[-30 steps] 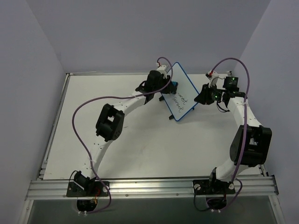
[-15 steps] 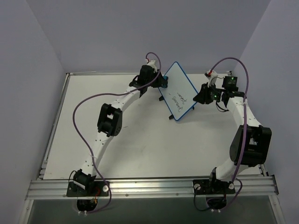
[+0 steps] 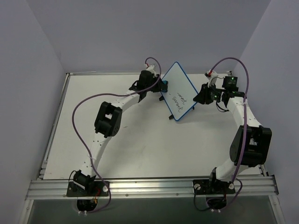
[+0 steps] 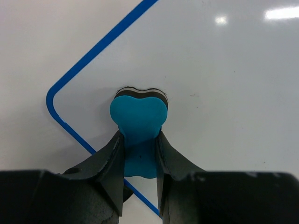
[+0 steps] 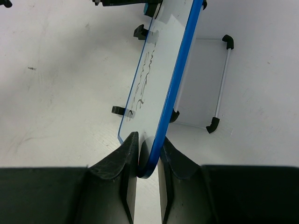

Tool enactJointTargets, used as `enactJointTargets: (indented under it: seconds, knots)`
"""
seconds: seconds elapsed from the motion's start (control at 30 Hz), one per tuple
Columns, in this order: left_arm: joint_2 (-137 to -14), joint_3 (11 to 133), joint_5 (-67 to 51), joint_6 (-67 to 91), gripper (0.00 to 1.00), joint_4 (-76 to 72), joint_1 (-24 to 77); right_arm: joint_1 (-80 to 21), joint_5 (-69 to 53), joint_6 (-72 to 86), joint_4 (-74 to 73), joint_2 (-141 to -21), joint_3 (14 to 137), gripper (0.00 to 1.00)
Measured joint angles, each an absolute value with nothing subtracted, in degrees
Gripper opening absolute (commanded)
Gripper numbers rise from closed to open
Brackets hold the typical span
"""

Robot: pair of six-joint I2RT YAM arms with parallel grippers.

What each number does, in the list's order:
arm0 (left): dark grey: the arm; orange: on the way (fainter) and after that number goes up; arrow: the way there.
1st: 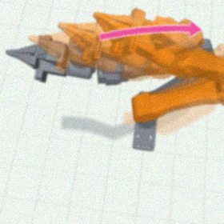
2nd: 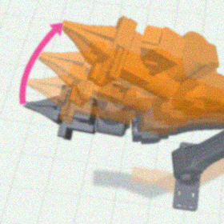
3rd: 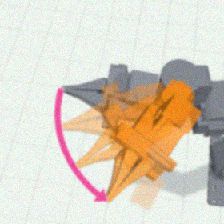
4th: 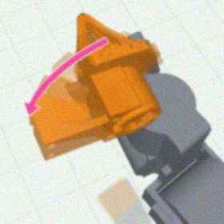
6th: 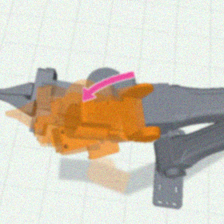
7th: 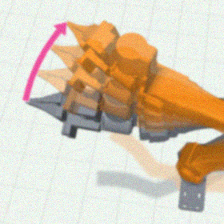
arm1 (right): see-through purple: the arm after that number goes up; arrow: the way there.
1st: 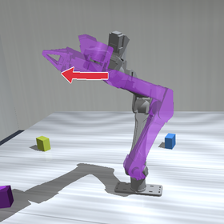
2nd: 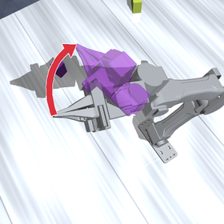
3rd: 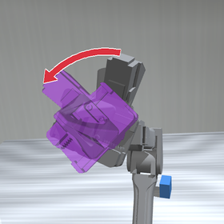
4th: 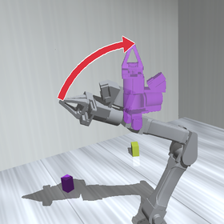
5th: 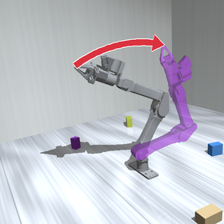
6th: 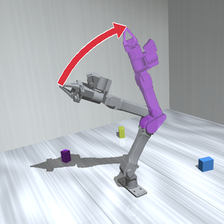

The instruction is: Erase the whiteboard

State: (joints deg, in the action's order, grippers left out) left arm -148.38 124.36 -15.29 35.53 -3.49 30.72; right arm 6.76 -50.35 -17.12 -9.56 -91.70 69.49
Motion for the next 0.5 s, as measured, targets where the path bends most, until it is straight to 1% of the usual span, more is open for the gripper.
enactJointTargets:
  seconds: [0.23, 0.5]
  knots:
    - [-143.59, 116.38, -14.76, 34.15, 0.02, -7.01, 33.58, 6.76, -50.33, -17.1, -10.5, -91.15, 69.25, 0.0]
    - [-135.17, 106.61, -12.23, 32.97, 0.02, -9.54, 40.8, 6.85, -48.9, -17.08, -10.57, -91.11, 69.19, 0.0]
